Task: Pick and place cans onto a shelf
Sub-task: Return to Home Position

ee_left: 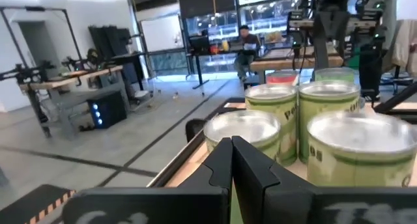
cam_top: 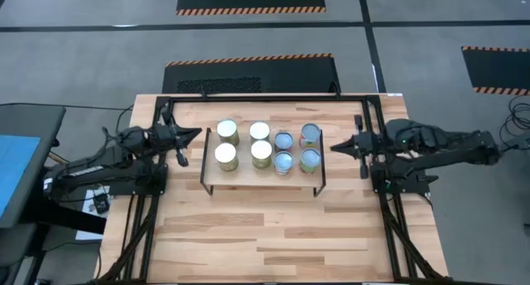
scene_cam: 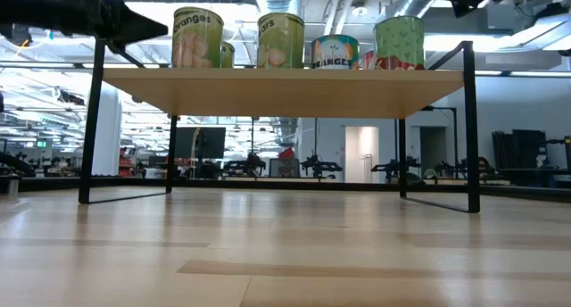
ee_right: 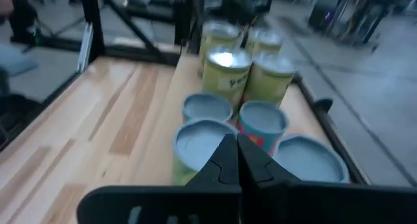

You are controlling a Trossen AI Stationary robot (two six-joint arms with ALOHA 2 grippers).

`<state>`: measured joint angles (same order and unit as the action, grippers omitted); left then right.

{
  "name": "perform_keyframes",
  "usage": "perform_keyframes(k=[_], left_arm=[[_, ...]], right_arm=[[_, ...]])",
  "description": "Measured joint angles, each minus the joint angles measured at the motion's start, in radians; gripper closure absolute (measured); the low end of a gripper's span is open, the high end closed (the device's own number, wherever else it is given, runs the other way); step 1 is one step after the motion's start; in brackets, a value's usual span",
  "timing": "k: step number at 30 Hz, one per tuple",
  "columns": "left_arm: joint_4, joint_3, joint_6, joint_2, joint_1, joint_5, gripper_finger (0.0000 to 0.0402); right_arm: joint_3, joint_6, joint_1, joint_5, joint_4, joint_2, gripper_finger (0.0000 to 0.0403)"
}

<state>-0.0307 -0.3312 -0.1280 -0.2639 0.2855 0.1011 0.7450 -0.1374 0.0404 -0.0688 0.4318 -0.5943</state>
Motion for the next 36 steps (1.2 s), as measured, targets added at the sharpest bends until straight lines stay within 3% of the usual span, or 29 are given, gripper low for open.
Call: perform_keyframes(k=[5, 14, 23, 31, 36], left_arm=[[0.108, 0.114, 0.019, 0.048, 0.000, -0.019, 0.0401], [0.039, 0.195, 0.074, 0.261, 0.000, -0.043, 0.0401], [0.083, 0.247, 0.087, 0.263, 0.000, -0.034, 0.0401], [0.175, 0.318, 0.124, 0.263, 0.000, -0.042, 0.0401], [0.175, 0.320, 0.125, 0.262, 0.000, -0.044, 0.0402]], right_arm=[[-0.120, -0.019, -0.084, 0.019, -0.135, 0.084, 0.0402], [-0.302, -0.005, -0.184, 0.045, -0.296, 0.198, 0.0402], [-0.443, -0.026, -0.200, -0.057, -0.389, 0.380, 0.0402], [-0.572, -0.020, -0.200, -0.033, -0.403, 0.593, 0.0403], [-0.587, 0.024, -0.202, -0.008, -0.376, 0.575, 0.0403]])
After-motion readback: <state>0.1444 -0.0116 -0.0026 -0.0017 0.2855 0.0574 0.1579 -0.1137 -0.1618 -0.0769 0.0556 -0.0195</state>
